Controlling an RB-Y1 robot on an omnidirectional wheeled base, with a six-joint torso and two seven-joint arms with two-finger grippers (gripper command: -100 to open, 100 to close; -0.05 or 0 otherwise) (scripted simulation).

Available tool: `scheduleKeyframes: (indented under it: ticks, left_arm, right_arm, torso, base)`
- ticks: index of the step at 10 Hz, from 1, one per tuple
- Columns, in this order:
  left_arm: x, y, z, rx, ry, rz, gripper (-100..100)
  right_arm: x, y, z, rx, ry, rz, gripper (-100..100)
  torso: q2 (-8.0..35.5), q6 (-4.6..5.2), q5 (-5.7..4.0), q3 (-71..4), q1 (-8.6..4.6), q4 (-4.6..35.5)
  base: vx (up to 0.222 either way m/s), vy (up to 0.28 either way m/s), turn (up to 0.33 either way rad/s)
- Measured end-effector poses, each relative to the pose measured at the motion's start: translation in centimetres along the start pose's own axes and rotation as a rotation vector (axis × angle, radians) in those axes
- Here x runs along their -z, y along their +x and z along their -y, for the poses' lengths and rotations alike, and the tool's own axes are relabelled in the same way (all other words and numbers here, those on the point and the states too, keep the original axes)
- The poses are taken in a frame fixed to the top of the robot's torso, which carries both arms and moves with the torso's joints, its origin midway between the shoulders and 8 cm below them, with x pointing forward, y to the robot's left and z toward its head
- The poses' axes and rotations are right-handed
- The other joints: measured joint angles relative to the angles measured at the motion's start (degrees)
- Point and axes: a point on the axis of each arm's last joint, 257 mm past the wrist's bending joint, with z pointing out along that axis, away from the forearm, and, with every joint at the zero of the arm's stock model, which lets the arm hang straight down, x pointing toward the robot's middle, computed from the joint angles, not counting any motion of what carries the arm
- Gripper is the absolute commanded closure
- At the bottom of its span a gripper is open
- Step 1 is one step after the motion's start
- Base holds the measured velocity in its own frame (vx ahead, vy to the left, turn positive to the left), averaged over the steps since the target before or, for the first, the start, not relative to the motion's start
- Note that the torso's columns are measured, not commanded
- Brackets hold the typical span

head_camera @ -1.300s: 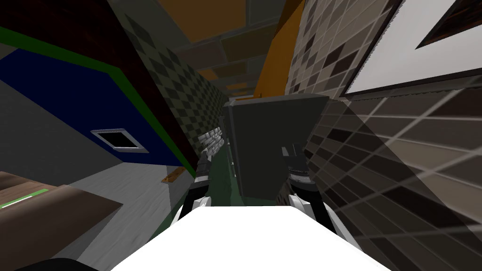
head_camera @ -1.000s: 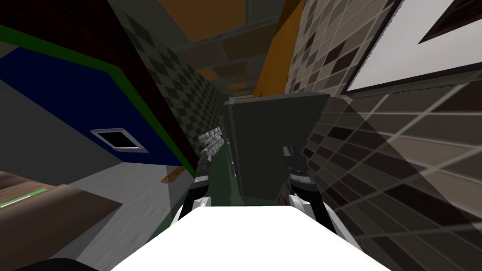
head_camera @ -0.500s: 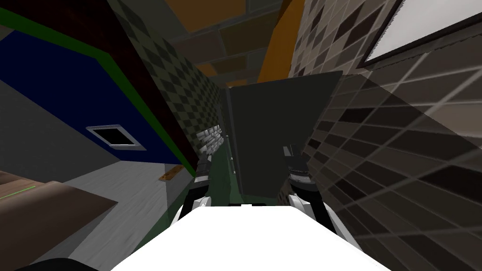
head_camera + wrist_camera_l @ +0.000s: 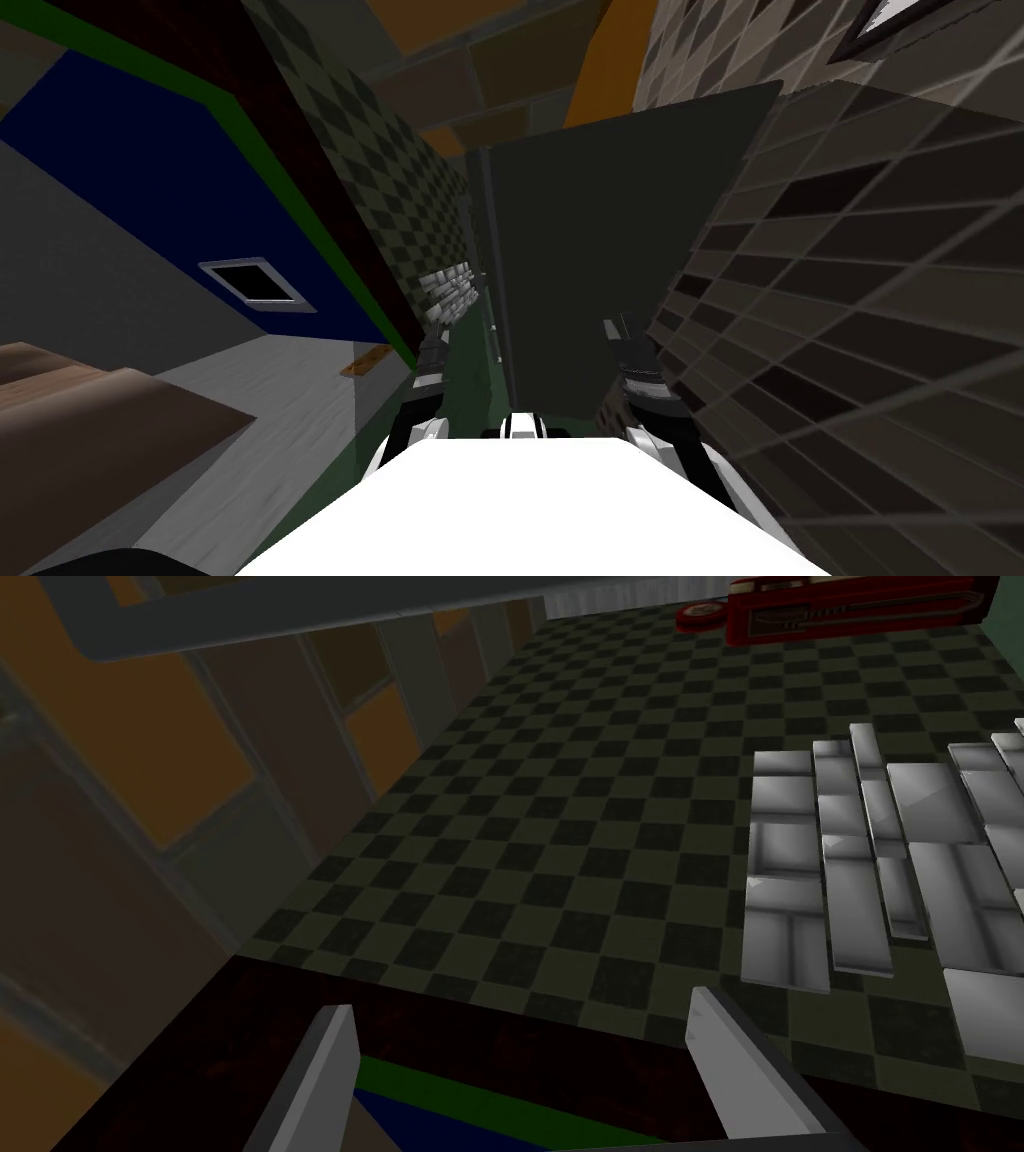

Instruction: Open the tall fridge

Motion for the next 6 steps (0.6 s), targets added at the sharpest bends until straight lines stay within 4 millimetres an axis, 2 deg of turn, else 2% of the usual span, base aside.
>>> scheduleKeyframes:
  ticks: [3, 6]
  left_arm:
    - [0.0, 0.0, 0.0, 0.0, 0.0, 0.0, 0]
    - [0.0, 0.0, 0.0, 0.0, 0.0, 0.0, 0]
  right_arm:
    - [3.1, -2.7, 2.9, 0.133, 0.133, -0.017, -100]
    - [6.5, -6.3, 5.6, 0.263, 0.263, -0.02, -100]
  torso:
    - [0.1, -0.01, 0.0, -0.1, -0.02, 0.1]
    - [0.1, -0.02, -0.05, 0.0, -0.17, 0.1]
  base:
    - [0.03, 0.07, 0.17]
    - [0.023, 0.045, 0.1]
